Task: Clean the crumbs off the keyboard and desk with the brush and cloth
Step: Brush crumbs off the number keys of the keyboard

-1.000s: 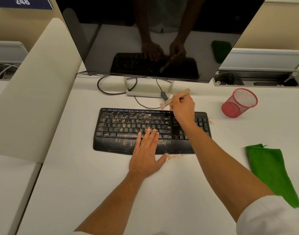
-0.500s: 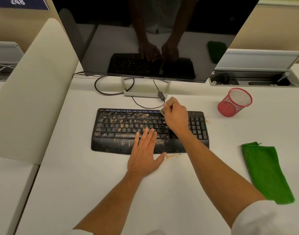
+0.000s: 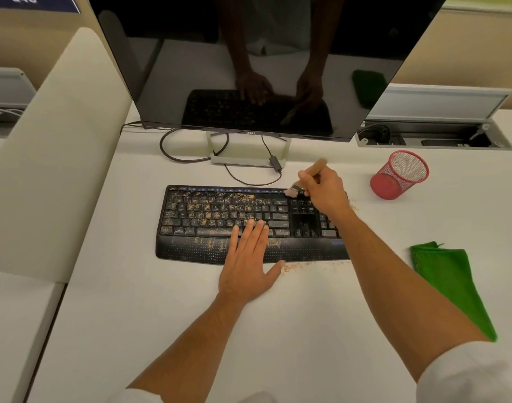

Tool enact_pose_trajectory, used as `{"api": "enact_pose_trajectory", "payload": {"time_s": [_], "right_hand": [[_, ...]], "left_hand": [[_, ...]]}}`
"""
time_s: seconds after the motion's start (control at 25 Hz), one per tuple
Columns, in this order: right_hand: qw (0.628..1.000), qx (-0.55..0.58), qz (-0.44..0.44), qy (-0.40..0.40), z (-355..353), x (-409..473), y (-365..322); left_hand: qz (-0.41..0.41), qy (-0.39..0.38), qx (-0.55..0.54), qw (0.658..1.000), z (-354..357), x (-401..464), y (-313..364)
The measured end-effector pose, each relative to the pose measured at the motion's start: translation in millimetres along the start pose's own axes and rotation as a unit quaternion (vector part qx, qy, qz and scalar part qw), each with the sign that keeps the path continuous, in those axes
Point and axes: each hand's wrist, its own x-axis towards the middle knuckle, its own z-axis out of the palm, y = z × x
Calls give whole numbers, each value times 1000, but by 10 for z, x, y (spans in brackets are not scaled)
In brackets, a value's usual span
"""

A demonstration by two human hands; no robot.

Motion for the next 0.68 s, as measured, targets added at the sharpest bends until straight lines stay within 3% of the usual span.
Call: {"api": "enact_pose_trajectory", "payload": {"time_s": [0.2, 0.36, 0.56, 0.68], "right_hand": [[995, -72, -64, -36, 273, 35, -180], [993, -62, -76, -57, 620, 17, -354], [992, -2, -95, -79, 929, -83, -555], [991, 98, -54, -72, 943, -101, -519]], "left_hand": [[2, 5, 0, 1000, 2, 1, 1], [5, 6, 1, 1000, 7, 3, -1], [7, 4, 2, 1000, 8, 16, -8], [7, 4, 3, 1000, 9, 20, -11]]}}
